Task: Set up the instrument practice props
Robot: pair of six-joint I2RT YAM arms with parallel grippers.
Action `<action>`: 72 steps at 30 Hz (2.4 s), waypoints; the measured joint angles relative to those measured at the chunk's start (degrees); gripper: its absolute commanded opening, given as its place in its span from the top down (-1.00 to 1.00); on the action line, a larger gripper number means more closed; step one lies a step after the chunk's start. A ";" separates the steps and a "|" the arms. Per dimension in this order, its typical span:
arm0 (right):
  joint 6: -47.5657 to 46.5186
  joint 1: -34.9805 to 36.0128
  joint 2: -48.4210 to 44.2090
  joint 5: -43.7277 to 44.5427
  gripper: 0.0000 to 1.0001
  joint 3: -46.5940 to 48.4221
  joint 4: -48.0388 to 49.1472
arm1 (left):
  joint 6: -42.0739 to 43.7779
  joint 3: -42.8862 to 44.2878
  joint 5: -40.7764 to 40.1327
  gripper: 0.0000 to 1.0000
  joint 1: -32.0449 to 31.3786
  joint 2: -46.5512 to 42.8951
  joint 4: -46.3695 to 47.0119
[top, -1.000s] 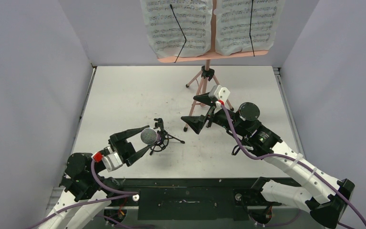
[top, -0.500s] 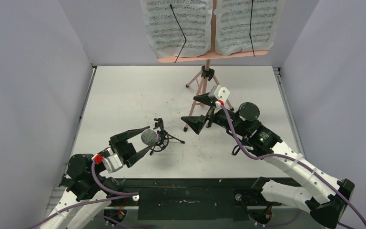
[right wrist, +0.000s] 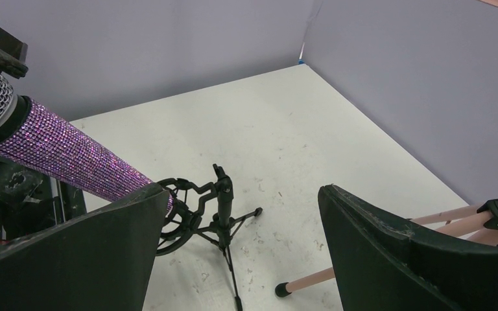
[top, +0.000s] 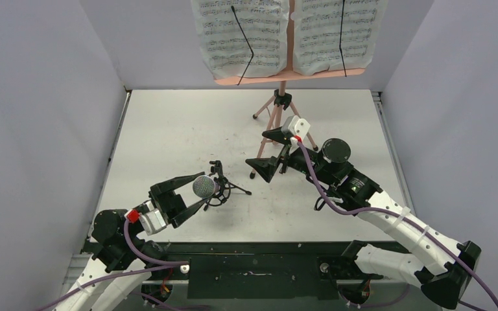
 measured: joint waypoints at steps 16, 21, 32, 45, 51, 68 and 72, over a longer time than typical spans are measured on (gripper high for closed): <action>0.00 0.00 0.52 -0.02 -0.79 0.00 -0.11 | -1.22 0.00 3.45 1.00 0.00 1.57 1.53; 0.00 0.00 0.52 -0.02 -0.79 0.00 -0.11 | -1.40 0.00 4.66 1.00 0.00 3.13 1.57; 0.00 0.00 0.52 0.00 -0.79 0.00 -0.11 | 0.02 -0.66 5.29 1.00 0.00 4.24 1.51; -0.02 0.00 0.50 0.00 -0.79 0.00 -0.17 | 3.21 -5.42 4.61 1.00 0.00 4.48 3.26; -0.04 0.00 0.52 0.02 -0.80 0.00 -0.48 | 3.15 -8.76 3.04 1.00 0.00 4.66 5.20; -0.09 -0.07 0.50 0.07 -0.79 0.00 -0.52 | 3.26 -15.08 -1.40 1.00 0.00 4.61 8.68; -0.22 -0.11 0.50 0.31 -0.80 0.00 -0.83 | 3.56 -15.74 -3.34 1.00 0.00 4.28 8.72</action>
